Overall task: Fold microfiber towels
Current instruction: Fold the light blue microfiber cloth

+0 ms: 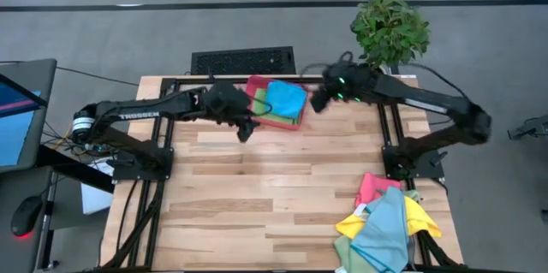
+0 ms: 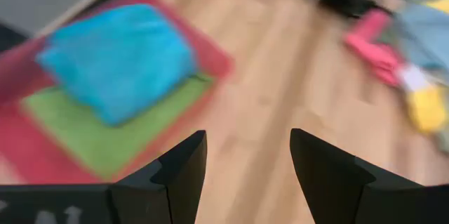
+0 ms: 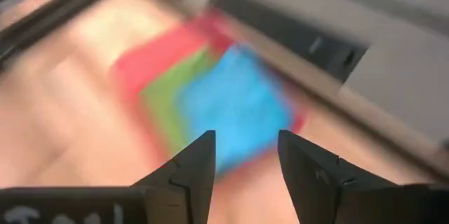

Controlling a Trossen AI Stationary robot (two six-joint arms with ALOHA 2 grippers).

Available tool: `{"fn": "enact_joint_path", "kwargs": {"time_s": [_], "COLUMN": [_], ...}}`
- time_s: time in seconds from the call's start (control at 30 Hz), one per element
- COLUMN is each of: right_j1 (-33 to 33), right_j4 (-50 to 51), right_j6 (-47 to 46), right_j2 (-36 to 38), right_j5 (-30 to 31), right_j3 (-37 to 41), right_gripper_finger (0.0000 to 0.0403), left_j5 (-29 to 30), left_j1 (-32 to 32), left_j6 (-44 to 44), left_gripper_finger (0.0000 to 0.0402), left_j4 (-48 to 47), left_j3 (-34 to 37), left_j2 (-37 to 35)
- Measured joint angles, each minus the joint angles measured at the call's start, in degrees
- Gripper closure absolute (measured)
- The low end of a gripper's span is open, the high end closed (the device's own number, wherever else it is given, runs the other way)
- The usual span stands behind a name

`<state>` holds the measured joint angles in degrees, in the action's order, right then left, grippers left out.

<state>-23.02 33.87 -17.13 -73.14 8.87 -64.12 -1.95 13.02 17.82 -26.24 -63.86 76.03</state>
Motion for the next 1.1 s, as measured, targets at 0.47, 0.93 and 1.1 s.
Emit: {"fn": "enact_joint_path", "kwargs": {"time_s": [0.47, 0.93, 1.1], "right_j1": [50.7, 83.4, 84.6], "right_j4": [29.3, 27.8, 29.3], "right_j6": [-51.3, -89.9, -90.7], "right_j2": [16.9, -3.0, -7.3], "right_j5": [0.5, -5.6, -8.2], "right_j3": [4.5, 3.4, 2.7], "right_gripper_finger": [0.0229, 0.025, 0.0259], "left_j5": [4.1, 16.3, 16.4], "left_j1": [-24.4, -32.7, -32.8], "left_j6": [3.2, 2.8, 2.8], "left_gripper_finger": [0.0203, 0.0203, 0.0203], "left_j4": [0.6, 6.9, 6.8], "left_j3": [0.0, 0.0, 0.0], "left_j2": [-0.3, -0.3, -0.3]}}
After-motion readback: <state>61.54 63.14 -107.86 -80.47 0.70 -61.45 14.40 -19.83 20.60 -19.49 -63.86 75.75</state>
